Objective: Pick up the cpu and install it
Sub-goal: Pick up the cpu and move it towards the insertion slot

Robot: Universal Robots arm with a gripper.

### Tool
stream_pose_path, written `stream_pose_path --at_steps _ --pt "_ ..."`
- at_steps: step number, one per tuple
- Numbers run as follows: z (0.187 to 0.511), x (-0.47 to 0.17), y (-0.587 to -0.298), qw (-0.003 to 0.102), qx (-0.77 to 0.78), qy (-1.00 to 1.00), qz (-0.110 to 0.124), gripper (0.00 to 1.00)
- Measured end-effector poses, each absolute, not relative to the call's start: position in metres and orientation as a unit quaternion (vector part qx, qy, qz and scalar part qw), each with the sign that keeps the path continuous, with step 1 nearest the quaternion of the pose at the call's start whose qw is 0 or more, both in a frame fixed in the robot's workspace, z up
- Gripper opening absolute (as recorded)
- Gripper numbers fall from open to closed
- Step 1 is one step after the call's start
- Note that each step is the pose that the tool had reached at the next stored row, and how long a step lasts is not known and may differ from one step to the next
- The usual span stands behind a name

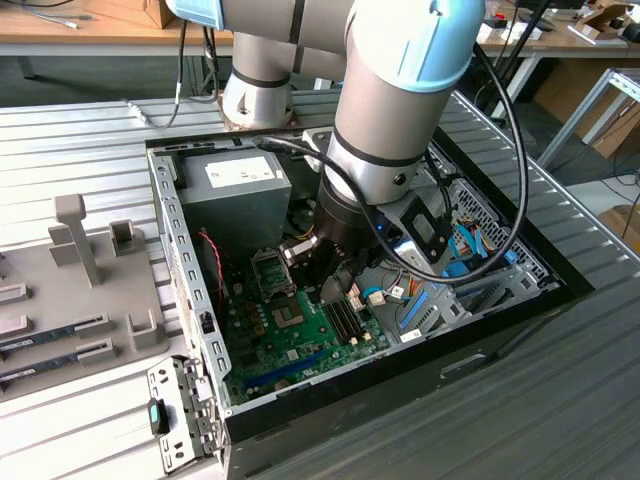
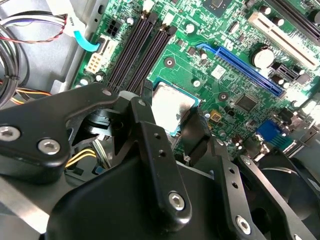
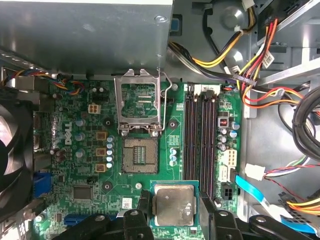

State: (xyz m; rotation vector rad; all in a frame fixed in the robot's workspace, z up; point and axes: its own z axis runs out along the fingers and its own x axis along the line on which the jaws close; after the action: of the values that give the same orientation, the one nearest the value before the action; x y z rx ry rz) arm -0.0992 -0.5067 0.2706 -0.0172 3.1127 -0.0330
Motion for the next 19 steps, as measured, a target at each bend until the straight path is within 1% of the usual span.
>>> stream_pose_path --at_steps 19 --pt "0.259 -0.108 -0.504 0.014 -0.006 1.0 -0.011 0.47"
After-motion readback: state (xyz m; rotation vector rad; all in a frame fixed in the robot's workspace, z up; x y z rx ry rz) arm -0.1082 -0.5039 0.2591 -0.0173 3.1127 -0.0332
